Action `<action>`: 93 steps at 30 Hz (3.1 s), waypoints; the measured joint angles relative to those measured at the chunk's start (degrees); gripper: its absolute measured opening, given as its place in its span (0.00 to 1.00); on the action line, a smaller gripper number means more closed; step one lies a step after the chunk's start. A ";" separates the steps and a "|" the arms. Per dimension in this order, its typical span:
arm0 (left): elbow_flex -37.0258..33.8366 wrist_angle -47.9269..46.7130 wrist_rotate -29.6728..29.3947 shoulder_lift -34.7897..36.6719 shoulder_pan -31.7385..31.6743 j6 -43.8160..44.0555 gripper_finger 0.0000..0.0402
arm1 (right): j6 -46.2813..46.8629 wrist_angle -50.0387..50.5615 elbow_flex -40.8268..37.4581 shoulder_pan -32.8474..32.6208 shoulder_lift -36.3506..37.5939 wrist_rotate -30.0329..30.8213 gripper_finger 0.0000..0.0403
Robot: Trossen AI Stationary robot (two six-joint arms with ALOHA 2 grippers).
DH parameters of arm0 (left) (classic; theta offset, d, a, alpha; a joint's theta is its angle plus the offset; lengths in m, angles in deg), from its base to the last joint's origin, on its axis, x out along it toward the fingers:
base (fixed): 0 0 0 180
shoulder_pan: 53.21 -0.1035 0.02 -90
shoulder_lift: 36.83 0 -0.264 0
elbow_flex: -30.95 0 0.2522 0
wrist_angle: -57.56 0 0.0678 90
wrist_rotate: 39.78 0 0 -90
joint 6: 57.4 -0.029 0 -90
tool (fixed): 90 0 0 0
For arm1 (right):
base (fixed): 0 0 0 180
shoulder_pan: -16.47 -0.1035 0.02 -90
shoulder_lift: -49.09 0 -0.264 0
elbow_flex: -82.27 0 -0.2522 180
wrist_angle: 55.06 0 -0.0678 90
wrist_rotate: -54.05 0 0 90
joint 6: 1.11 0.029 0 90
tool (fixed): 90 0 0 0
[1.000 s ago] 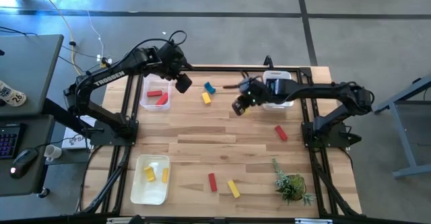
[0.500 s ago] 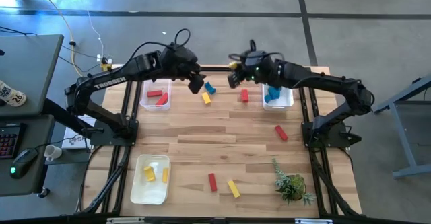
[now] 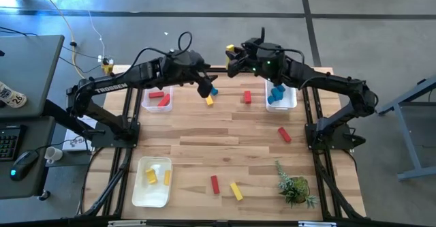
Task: Sort & place blocks by color
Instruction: Put the yellow block into the bottom white bin
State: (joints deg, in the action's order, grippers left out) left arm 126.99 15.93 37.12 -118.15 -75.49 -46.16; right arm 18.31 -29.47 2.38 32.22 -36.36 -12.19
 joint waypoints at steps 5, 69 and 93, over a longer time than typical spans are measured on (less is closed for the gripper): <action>0.00 2.63 0.00 0.00 0.99 -0.91 0.63 | 1.19 -1.43 -0.02 0.00 0.00 -2.40 0.24; 0.02 1.17 0.46 -1.57 0.87 -6.53 0.07 | -2.86 -4.68 -0.07 -2.32 -2.01 -13.30 0.26; 0.02 -53.72 4.59 3.65 25.79 7.61 0.07 | -12.99 -3.02 -0.07 -1.14 -2.01 -7.44 0.27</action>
State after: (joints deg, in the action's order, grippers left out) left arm 127.01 -37.79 41.70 -114.50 -49.70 -38.55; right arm 5.32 -32.48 2.31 31.08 -38.37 -19.64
